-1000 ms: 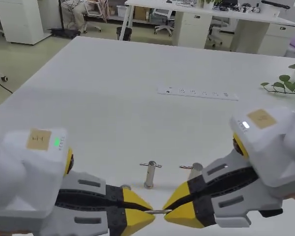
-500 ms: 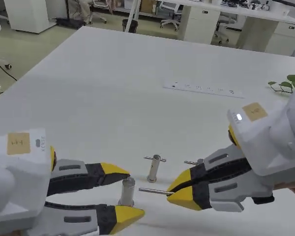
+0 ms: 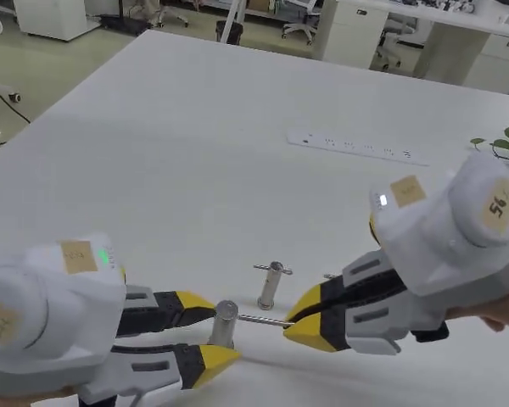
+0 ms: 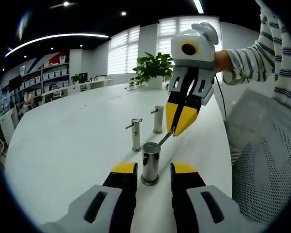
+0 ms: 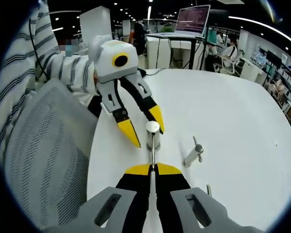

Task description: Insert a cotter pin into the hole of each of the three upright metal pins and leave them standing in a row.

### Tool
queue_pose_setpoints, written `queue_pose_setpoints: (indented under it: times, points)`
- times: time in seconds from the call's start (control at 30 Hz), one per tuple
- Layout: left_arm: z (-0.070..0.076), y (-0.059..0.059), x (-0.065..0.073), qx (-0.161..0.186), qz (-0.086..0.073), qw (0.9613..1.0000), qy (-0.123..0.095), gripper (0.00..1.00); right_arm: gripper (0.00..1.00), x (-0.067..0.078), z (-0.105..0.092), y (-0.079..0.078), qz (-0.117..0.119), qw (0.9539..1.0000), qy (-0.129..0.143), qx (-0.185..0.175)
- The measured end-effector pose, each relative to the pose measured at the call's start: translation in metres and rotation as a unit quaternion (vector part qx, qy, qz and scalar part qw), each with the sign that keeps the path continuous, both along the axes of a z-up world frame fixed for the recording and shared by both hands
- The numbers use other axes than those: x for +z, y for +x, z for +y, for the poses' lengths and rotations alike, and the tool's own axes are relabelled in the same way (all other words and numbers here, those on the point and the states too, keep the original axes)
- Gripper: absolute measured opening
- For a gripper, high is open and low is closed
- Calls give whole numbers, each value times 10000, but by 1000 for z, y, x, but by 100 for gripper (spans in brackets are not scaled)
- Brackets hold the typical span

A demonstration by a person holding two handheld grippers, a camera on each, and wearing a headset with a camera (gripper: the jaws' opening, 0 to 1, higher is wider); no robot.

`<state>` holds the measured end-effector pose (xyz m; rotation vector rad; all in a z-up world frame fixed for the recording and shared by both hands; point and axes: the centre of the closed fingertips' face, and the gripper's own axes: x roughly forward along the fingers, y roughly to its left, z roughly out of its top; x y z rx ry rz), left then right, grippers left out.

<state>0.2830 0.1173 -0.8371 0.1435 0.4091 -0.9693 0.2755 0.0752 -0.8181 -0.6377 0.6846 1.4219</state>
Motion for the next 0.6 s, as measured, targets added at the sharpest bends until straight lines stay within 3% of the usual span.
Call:
queue_pose_setpoints:
  times: [0.2, 0.27, 0.3, 0.4, 0.6]
  points:
    - [5, 4, -6, 84, 44, 10000, 20, 18, 4, 0, 0, 1, 7, 10000, -26, 51]
    - [5, 4, -5, 109, 116, 9998, -96, 13, 4, 0, 1, 1, 21, 10000, -17, 39]
    - [4, 3, -4, 84, 170, 9997, -157, 12, 4, 0, 1, 2, 20, 10000, -15, 27]
    - [4, 4, -5, 73, 121, 9998, -112, 12, 4, 0, 0, 1, 19, 10000, -64, 50]
    - [4, 4, -6, 63, 167, 9998, -120, 12, 4, 1, 1, 1, 10, 10000, -31, 47]
